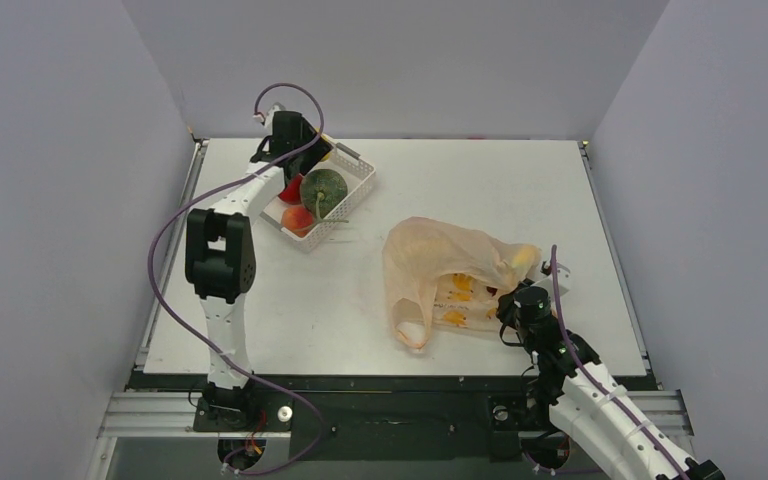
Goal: Take the fake fruits out of the plastic bag
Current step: Place the fake fruit in the bin.
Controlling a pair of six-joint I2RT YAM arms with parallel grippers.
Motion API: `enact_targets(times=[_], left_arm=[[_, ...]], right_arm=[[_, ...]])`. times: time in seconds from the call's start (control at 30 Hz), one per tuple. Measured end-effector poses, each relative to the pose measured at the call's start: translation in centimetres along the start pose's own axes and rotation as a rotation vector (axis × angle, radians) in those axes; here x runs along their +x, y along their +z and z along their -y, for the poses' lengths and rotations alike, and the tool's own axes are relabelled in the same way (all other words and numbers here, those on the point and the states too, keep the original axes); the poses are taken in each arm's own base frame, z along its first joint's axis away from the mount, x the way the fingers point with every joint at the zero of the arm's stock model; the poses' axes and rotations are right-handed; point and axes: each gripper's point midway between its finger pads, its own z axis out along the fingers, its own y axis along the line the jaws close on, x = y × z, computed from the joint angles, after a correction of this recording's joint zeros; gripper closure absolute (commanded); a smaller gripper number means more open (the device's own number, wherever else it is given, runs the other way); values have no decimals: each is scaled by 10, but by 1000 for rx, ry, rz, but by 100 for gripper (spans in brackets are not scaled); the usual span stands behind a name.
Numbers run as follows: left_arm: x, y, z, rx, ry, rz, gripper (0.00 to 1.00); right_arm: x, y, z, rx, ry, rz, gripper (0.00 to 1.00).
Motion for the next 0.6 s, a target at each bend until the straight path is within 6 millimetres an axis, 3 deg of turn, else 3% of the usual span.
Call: enact_targets(times=[0.13, 0.27, 0.6], left_arm=[[3, 9, -5, -16, -12, -11, 36], [5, 10, -7, -24, -13, -15, 22], [3, 9, -11, -30, 70, 0, 18]], right_arm=[[0, 0, 0, 0, 0, 0, 100], [1, 1, 1, 6, -4, -6, 100], [2, 1, 1, 7, -9, -8, 100]])
